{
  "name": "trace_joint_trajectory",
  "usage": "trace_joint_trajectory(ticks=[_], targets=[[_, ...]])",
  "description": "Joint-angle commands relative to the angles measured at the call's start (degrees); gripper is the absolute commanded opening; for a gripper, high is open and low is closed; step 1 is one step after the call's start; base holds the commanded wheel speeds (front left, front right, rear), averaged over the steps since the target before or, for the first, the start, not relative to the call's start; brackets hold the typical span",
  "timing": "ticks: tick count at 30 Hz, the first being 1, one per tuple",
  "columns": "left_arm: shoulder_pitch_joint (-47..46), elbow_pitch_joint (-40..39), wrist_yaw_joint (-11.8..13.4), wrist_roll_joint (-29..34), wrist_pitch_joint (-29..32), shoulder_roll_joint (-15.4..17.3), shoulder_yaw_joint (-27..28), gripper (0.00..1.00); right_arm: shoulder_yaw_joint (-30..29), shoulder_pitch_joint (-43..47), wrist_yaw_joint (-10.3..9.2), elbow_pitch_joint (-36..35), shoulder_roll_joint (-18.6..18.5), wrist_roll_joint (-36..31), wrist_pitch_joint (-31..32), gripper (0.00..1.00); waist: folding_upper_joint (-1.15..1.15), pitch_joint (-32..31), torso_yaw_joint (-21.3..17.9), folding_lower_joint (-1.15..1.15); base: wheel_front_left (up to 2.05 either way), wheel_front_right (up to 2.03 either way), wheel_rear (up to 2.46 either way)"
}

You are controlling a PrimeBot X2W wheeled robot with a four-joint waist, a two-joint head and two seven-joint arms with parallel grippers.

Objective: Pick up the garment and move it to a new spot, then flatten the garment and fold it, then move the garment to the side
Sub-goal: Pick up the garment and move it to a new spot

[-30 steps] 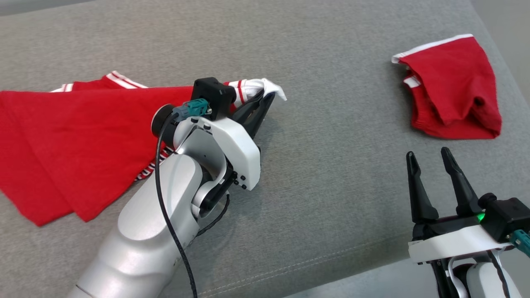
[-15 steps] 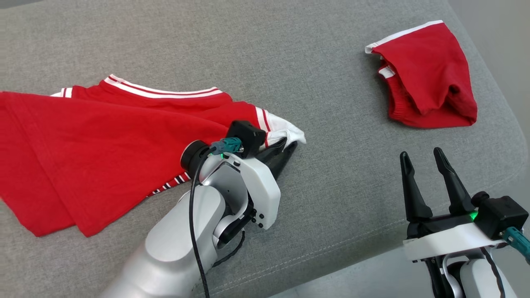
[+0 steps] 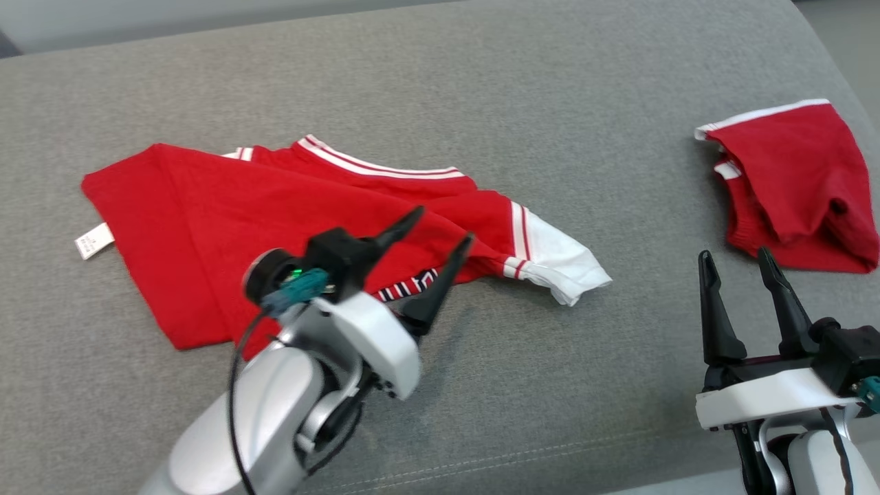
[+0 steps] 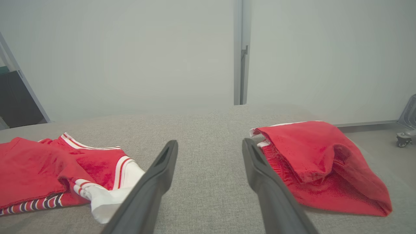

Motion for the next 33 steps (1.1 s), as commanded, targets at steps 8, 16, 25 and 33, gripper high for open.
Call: trace_joint_trajectory(ticks=[8, 16, 25, 33], targets=[[10.3, -9.1, 11.8, -1.0, -5.8, 12.3, 16.2, 1.00, -0.8, 1.3, -0.17, -2.3, -0.6, -2.8, 2.2, 1.00, 0.00, -6.0, 8.5, 0.00, 0.00, 0.00, 0.00], [22.7, -12.1, 18.3, -4.0, -11.2, 17.4, 26.7, 1.00, -1.7, 4.3, -0.17, -2.5, -1.4, -3.8, 3.2, 1.00, 0.00, -9.5, 11.1, 0.00, 0.00, 0.00, 0.00], [32.2, -13.6, 18.7, -5.0, -13.8, 17.8, 28.6, 1.00, -2.8, 9.6, -0.17, -2.2, -1.2, -4.2, 4.2, 1.00, 0.00, -12.9, 11.9, 0.00, 0.00, 0.00, 0.00], [37.7, -14.3, 18.7, -5.7, -15.0, 17.1, 30.2, 1.00, -3.5, 13.6, -0.17, -3.0, -0.7, -3.4, 5.0, 1.00, 0.00, -15.4, 11.1, 0.00, 0.00, 0.00, 0.00]])
